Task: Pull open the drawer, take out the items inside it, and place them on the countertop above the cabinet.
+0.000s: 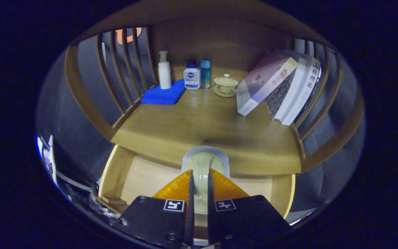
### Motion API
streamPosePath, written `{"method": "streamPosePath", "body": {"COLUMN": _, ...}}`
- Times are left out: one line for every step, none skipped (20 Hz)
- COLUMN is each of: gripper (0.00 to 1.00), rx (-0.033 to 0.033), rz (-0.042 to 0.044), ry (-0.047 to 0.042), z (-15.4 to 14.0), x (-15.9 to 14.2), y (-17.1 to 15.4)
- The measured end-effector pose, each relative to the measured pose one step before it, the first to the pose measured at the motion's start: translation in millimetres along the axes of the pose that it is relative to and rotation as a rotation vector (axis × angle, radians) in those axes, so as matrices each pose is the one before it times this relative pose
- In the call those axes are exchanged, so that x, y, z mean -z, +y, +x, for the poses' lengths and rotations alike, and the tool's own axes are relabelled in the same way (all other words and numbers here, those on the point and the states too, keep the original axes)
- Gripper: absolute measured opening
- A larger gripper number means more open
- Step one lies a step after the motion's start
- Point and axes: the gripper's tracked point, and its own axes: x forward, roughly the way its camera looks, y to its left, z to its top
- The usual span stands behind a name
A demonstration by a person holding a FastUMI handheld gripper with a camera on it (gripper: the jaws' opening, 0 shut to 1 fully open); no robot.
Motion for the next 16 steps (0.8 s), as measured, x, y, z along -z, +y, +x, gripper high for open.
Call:
{"method": "streamPosePath", "body": {"gripper": 0.19, "rx": -0.00336, "rz": 0.01973, "ry": 0.00177, "z": 3.99, "x": -7.63, "y": 0.26}}
{"method": "streamPosePath", "body": {"gripper": 0.19, "rx": 0.00084, "rz": 0.01023, "ry": -0.0024, "z": 3.75, "x": -8.74, "y": 0.52}}
{"method": "streamPosePath", "body": {"gripper": 0.19, "rx": 0.01055, "rz": 0.00659, "ry": -0.00108, "z": 4.37, "x": -5.63, "y": -2.42}}
{"method": "streamPosePath", "body": {"gripper": 0.19, "rx": 0.01194, "rz": 0.00055, "ry": 0.00169, "z": 2.69, "x": -7.52, "y": -1.82}}
{"method": "streamPosePath", "body": {"gripper": 0.19, "rx": 0.00791, "rz": 0.00716, "ry": 0.00337, "z": 3.01, "x": -6.71, "y": -0.21}}
{"method": "streamPosePath", "body": {"gripper": 0.19, "rx": 0.00732, "rz": 0.0071, "ry": 0.00546, "z": 4.29, "x": -7.86, "y": -0.18}}
{"method": "streamPosePath", "body": {"gripper": 0.19, "rx": 0.00993, "rz": 0.01261, "ry": -0.00125, "z": 3.37, "x": -8.57, "y": -1.71}}
{"method": "streamPosePath", "body": {"gripper": 0.18, "rx": 0.01131, "rz": 0.0026, "ry": 0.00116, "z": 4.66, "x": -7.14, "y": -1.95}}
{"method": "streamPosePath", "body": {"gripper": 0.18, "rx": 0.0118, "rz": 0.00273, "ry": -0.0027, "z": 3.87, "x": -6.94, "y": -2.75}}
{"method": "streamPosePath", "body": {"gripper": 0.18, "rx": 0.01285, "rz": -0.00114, "ry": -0.00157, "z": 4.58, "x": -7.75, "y": -2.49}}
{"method": "streamPosePath", "body": {"gripper": 0.19, "rx": 0.01112, "rz": -0.00392, "ry": 0.00361, "z": 6.1, "x": -4.48, "y": -1.21}}
{"method": "streamPosePath", "body": {"gripper": 0.19, "rx": 0.00911, "rz": -0.00077, "ry": 0.00931, "z": 6.04, "x": -3.16, "y": -1.41}}
{"method": "streamPosePath", "body": {"gripper": 0.19, "rx": 0.00415, "rz": 0.00103, "ry": 0.00817, "z": 4.5, "x": -0.61, "y": 0.78}}
{"method": "streamPosePath", "body": {"gripper": 0.18, "rx": 0.00534, "rz": -0.00205, "ry": 0.01004, "z": 6.29, "x": -1.12, "y": -0.51}}
{"method": "streamPosePath", "body": {"gripper": 0.18, "rx": 0.00979, "rz": 0.00141, "ry": 0.01431, "z": 9.61, "x": -0.11, "y": -1.93}}
{"method": "streamPosePath", "body": {"gripper": 0.19, "rx": 0.00831, "rz": 0.00022, "ry": 0.00979, "z": 6.1, "x": -0.62, "y": -1.12}}
